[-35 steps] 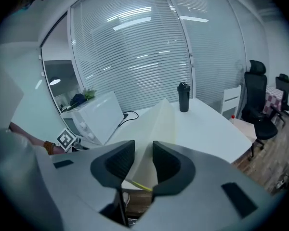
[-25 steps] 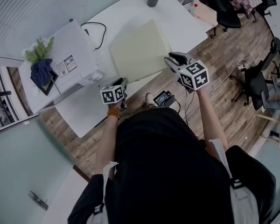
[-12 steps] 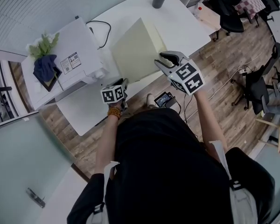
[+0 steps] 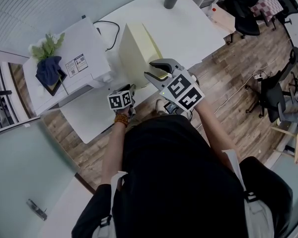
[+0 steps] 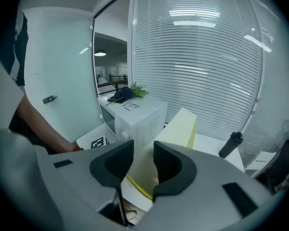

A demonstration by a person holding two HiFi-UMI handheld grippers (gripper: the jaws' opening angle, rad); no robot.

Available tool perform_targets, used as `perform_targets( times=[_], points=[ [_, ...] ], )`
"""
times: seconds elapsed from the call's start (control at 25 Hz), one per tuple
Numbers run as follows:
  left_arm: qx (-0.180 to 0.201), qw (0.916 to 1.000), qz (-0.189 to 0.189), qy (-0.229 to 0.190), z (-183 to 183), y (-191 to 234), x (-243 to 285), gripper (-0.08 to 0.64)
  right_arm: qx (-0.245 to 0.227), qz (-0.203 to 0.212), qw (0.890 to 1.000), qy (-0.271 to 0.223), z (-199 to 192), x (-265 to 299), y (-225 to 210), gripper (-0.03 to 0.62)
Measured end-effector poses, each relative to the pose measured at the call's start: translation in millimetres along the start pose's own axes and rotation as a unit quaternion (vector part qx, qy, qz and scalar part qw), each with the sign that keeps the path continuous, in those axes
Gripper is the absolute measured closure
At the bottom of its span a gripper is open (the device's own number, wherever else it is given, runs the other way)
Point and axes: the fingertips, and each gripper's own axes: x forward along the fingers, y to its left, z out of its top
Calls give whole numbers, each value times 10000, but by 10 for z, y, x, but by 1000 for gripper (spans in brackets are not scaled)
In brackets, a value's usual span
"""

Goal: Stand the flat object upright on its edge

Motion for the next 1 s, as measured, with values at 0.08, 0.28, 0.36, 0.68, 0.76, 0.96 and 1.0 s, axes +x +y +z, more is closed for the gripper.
perform_targets(
  times=[0.08,0.28,0.36,0.68,0.76,0.96,1.0],
  points=[
    [57,9999,26,88,-36,7,23,463,-307,-23,9994,176,62,41,94,471],
    [84,9997,-100,197,-89,-35,77,435,-981,-25,9934,585,143,177,360,471],
    [100,9997,-100,214,-88,-32,93,418,-1200,-69,9901,728,155,242,458,471],
    [360,9988,-108,-305,71,-64,-167,407,-1721,86,9849,189,261,165,562,469],
    [474,9958,-209,-752,215,-115,-346,407,-1498,238,9867,-576,365,-37,446,469],
    [882,9758,-609,-1903,586,-394,-1007,408,-853,584,9857,-1329,90,-433,-32,465],
    [997,9705,-675,-2090,657,-465,-1148,408,-828,653,9864,-1262,-34,-450,-100,458]
  ],
)
